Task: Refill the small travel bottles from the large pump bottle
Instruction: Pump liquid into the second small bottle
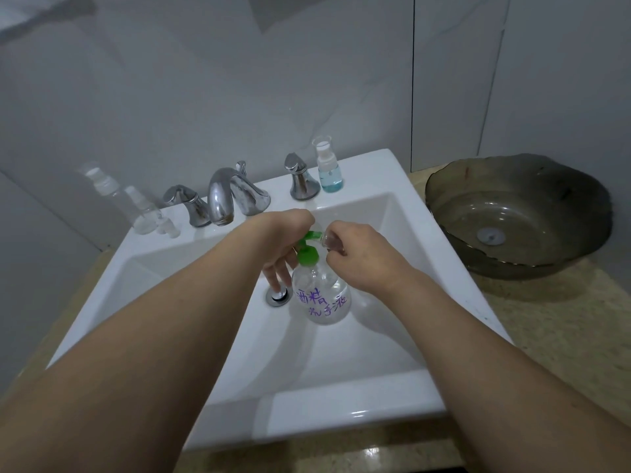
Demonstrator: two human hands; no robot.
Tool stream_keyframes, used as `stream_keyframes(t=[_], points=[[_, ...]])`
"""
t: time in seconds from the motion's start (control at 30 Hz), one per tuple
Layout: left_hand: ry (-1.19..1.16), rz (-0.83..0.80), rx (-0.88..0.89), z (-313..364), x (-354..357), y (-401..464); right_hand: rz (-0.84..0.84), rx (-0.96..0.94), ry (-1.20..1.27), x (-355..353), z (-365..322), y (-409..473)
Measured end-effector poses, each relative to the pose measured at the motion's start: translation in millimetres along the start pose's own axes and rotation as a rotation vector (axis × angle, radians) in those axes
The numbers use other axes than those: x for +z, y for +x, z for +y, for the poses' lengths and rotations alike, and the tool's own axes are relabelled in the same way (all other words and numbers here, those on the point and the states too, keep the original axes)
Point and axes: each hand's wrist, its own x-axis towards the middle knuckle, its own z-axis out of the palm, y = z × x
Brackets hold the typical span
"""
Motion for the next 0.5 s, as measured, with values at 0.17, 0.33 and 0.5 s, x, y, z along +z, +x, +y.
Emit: stream_keyframes(t=[0.17,0.33,0.5], points=[[-0.049,0.077,0.047,-3,6,7,0.001,0.016,0.024,0,0,0],[-0.116,0.166,0.080,-12,16,21,-0.065,0.018,-0.017,4,2,1],[-0.099,0.210,0.106,-9,20,19,-0.074,0.043,-0.018,5,5,3]])
